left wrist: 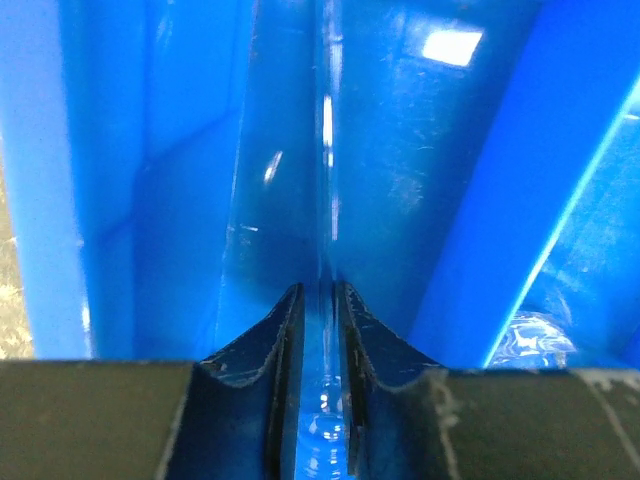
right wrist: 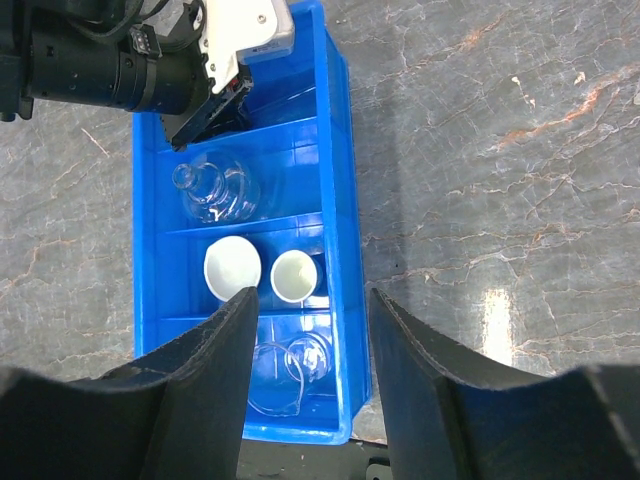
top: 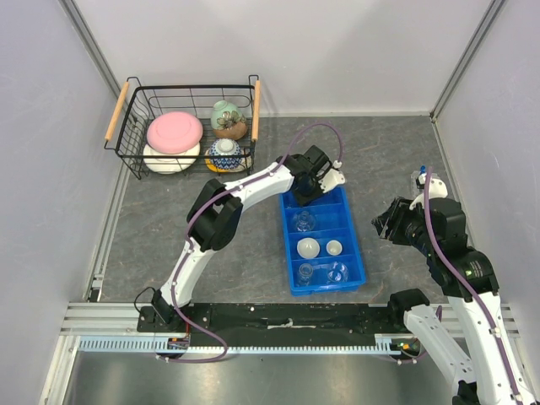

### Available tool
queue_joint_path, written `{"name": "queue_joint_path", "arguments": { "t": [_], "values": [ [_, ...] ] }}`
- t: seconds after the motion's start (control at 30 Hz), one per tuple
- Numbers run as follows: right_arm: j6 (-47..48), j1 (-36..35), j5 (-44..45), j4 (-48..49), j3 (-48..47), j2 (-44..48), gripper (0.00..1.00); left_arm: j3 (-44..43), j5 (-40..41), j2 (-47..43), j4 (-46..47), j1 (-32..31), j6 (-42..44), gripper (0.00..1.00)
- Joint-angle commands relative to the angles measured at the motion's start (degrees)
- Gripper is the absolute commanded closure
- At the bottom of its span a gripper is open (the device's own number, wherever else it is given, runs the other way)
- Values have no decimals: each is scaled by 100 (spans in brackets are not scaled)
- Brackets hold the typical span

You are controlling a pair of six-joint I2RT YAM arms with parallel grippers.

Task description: Organize the chemistry lab equipment

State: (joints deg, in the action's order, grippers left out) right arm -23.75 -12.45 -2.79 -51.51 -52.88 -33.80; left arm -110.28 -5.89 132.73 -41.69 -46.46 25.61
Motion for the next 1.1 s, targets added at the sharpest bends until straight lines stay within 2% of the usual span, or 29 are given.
{"name": "queue_joint_path", "arguments": {
  "t": [0.0, 0.17, 0.23, 0.27, 0.33, 0.53, 0.57, 0.63, 0.83, 1.07],
  "values": [
    [2, -21, -38, 167, 15, 58, 44, -213, 158, 34, -50, 40, -257, 72],
    [2, -21, -73, 202, -47, 40, 44, -231, 158, -212, -23, 75, -319, 64],
    [19, -21, -38, 194, -82, 23, 43, -240, 185, -370, -14, 93, -372, 54],
    [28, -21, -3, 176, -91, 14, 44, -240, 167, -440, -23, 102, -363, 40],
    [63, -12, 32, 141, -169, -21, 43, -240, 185, -667, -23, 110, -389, 27],
    [90, -21, 94, 106, -459, -118, 43, -240, 185, -1406, -76, 119, -495, 23],
    [90, -21, 94, 106, -503, -144, 43, -240, 185, -1651, -102, 119, -513, 19],
    [98, -21, 164, 106, -626, -206, 43, -213, 211, -1890, -146, 119, -574, 1],
    [55, -21, 208, 202, -1022, -443, 43, -213, 518, -2751, -418, 119, -820, 0],
    [81, -21, 85, 439, -1339, -1058, 36, 260, 1475, -3937, -489, 128, -1916, 0]
  ]
}}
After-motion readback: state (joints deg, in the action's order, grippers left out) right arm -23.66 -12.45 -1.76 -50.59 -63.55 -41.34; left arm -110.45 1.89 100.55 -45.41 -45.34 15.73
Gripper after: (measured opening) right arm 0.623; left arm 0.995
